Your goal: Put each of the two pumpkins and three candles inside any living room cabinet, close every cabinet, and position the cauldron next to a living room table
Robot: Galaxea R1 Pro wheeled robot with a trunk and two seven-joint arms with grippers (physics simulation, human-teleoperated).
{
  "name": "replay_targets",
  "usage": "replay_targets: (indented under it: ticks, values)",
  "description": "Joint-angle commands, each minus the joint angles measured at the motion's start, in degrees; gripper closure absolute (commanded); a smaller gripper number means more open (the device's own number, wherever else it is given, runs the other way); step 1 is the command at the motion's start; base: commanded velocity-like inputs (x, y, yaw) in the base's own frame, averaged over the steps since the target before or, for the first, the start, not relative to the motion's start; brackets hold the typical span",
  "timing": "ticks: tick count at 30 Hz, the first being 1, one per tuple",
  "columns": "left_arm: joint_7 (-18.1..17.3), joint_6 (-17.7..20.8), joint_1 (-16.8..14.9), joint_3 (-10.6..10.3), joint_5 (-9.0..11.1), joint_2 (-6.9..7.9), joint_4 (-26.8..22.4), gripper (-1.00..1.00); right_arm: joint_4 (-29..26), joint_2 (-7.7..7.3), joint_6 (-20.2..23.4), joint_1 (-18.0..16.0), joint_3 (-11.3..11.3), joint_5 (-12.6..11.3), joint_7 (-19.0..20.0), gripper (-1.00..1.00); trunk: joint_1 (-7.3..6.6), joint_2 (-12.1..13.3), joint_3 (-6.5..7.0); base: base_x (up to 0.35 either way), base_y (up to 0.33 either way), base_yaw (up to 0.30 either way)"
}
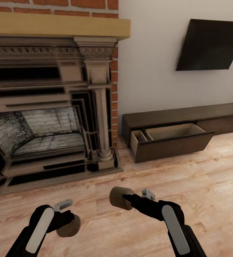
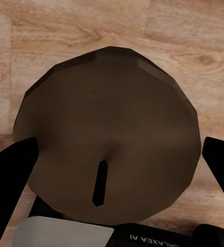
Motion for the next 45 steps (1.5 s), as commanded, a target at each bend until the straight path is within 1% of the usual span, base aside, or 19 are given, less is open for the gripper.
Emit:
replay_targets:
  ticks: [1, 8, 16, 17, 20, 24, 28, 30, 32, 33, 34, 35, 37, 39, 43, 45]
  values:
    - [0.5, 0.1, 0.0, 0.0, 0.6, 0.02, -0.1, 1.0, 0.0, 0.02, 0.1, 0.0, 0.0, -0.6, -0.6, 1.0, -0.01, 0.0, -0.12, 0.0, -0.001, -0.108]
    - [0.5, 0.1, 0.0, 0.0, 0.6, 0.0, -0.1, 1.0, 0.0, 0.02, 0.1, 0.0, 0.0, -0.5, -0.6, 1.0, -0.01, 0.0, -0.2, 0.091, -0.177, -0.02]
    - [0.5, 0.1, 0.0, 0.0, 0.6, -0.05, -0.1, 1.0, 0.0, 0.0, 0.1, 0.0, 0.0, -0.4, -0.6, 1.0, -0.01, 0.0, -0.2, 0.233, -0.218, 0.0]
    - [0.5, 0.1, 0.0, 0.0, 0.6, -0.05, -0.1, 1.0, 0.0, -0.26, 0.1, 0.0, 0.0, -0.4, -0.6, 1.0, -0.01, 0.0, -0.2, 0.199, -0.16, 0.0]
    - [0.5, 0.1, 0.0, -0.1, 0.6, -0.06, -0.1, 1.0, 0.1, -0.58, 0.1, 0.0, 0.0, -0.5, -0.6, 1.0, -0.01, 0.0, -0.2, 0.09, -0.073, 0.0]
    - [0.5, 0.1, 0.0, -0.1, 0.6, -0.06, -0.1, 1.0, 0.2, -0.61, 0.1, 0.0, -0.1, -0.8, -0.6, 1.0, -0.01, 0.0, -0.2, 0.017, -0.014, 0.0]
    - [0.5, 0.1, 0.0, -0.1, 0.6, -0.06, -0.1, 1.0, -0.1, -0.58, 0.2, 0.0, -1.0, -0.9, -0.7, 1.0, -0.01, 0.0, -0.2, 0.002, -0.001, 0.0]
    - [0.7, 0.7, -0.7, -0.3, -0.2, -0.71, -0.3, 1.0, -0.8, 0.07, 0.3, -0.7, -1.4, -0.1, -1.3, 1.0, -0.01, 0.0, -0.2, 0.0, 0.0, 0.0]
    - [0.7, 0.7, -1.3, -0.3, -0.2, -1.36, -0.3, 1.0, -0.8, 0.53, 0.3, -1.2, -1.3, 0.4, -1.3, 1.0, -0.01, 0.0, -0.2, 0.0, 0.0, 0.0]
    - [0.7, 0.6, -1.3, -0.3, -0.2, -1.57, -0.3, 1.0, -0.8, 0.5, 0.3, -1.2, -1.3, 0.4, -1.3, 1.0, -0.01, 0.0, -0.2, 0.0, 0.0, 0.0]
    - [0.7, 0.5, -1.2, -0.3, -0.2, -1.9, -0.2, 1.0, -0.4, 0.84, 0.0, -1.2, -1.1, 0.5, -1.3, 1.0, -0.01, 0.0, -0.2, 0.0, 0.0, 0.0]
    - [0.7, 0.4, -1.2, -0.3, -0.4, -2.22, 0.0, 1.0, -0.1, 0.89, -0.3, -1.2, -1.2, 0.5, -1.1, 1.0, -0.01, 0.0, -0.2, 0.0, 0.0, 0.0]
    - [0.8, 0.2, -1.2, -0.4, -0.6, -2.87, 0.5, 1.0, 0.5, 0.44, -0.9, -1.1, -1.3, 0.2, -0.8, 1.0, -0.01, 0.0, -0.2, 0.0, 0.0, 0.0]
    - [0.8, 0.2, -1.2, -0.4, -0.7, -3.51, 1.0, 1.0, 1.2, 0.29, -1.5, -1.1, -1.5, 0.2, -0.7, 1.0, -0.01, 0.0, -0.2, 0.0, 0.0, 0.0]
    - [0.9, 0.2, -1.2, -0.5, -0.9, -3.62, 1.2, 1.0, 2.5, 0.19, -2.7, -1.0, -2.8, -0.1, -0.7, 1.0, -0.01, 0.0, -0.2, 0.0, 0.0, 0.0]
    - [0.9, 0.2, -1.2, -0.4, -0.9, -3.6, 1.2, 1.0, 3.1, 0.19, -3.3, -1.0, -3.1, -0.1, -0.8, 1.0, -0.01, 0.0, -0.2, 0.0, 0.0, 0.0]
